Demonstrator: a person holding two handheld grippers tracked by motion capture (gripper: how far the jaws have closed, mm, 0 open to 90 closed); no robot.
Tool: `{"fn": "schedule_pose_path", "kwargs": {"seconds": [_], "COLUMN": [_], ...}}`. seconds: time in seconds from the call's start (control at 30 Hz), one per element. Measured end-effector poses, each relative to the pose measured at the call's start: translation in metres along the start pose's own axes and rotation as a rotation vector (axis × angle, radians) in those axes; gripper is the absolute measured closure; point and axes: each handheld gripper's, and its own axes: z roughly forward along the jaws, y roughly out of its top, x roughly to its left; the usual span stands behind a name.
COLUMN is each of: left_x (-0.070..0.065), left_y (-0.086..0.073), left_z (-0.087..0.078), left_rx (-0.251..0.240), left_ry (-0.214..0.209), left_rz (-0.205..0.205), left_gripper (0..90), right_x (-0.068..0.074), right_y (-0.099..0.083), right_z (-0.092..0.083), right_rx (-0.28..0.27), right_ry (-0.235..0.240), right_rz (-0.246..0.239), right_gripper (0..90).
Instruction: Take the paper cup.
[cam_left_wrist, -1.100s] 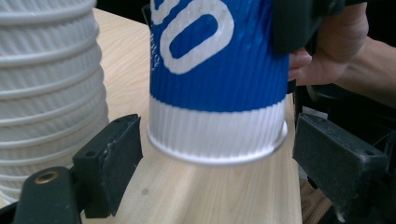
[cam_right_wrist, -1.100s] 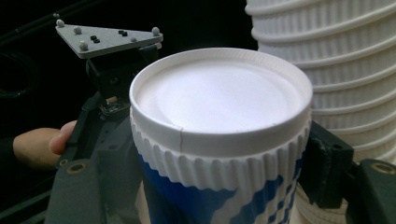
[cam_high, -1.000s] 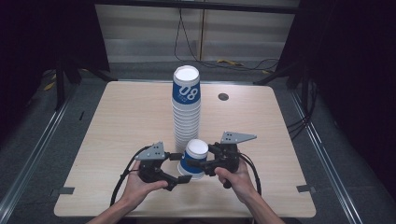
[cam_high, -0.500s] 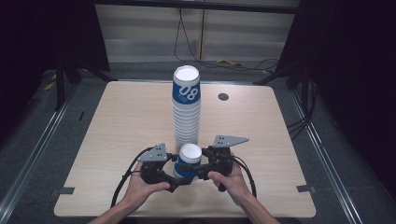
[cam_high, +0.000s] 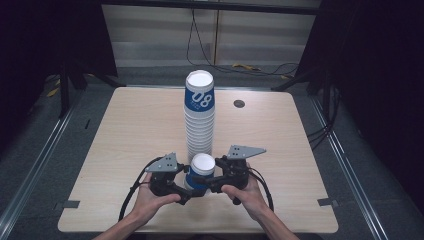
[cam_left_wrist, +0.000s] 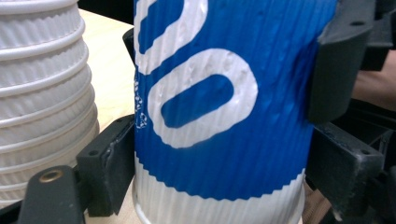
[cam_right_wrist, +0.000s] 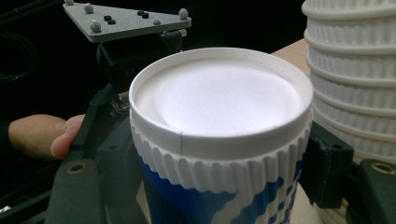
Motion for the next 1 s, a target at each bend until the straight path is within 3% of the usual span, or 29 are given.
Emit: {"fn": "schedule_pose_path", "kwargs": {"seconds": [0.13,0.43,0.53,0.77,1.0], "left_x": [0.0,-0.002,-0.002,0.0,0.006], "left_y": [0.0,0.001,0.0,0.0,-0.001], "left_z": [0.001,-0.002,0.0,-0.004,-0.009], "left_rx": [0.012,0.035,0.049,0.051,0.06], "left_ry": [-0.02,-0.014,-0.019,-0.019,-0.015], "left_rz": [-0.008,0.044,0.052,0.045,0.021], "left_gripper": [18.3,21.3,21.4,21.7,22.0], "right_x": [0.001,0.004,0.005,0.007,0.003], "right_y": [-0.002,0.0,0.001,0.003,0.006], "right_z": [0.002,0.0,0.003,0.002,-0.003], "right_rx": [0.007,0.025,0.036,0.051,0.056], "right_ry": [0.001,0.004,0.012,0.002,-0.018], "right_rz": [0.007,0.025,0.042,0.045,0.046], "right_gripper": [27.2,25.3,20.9,14.5,14.0]}}
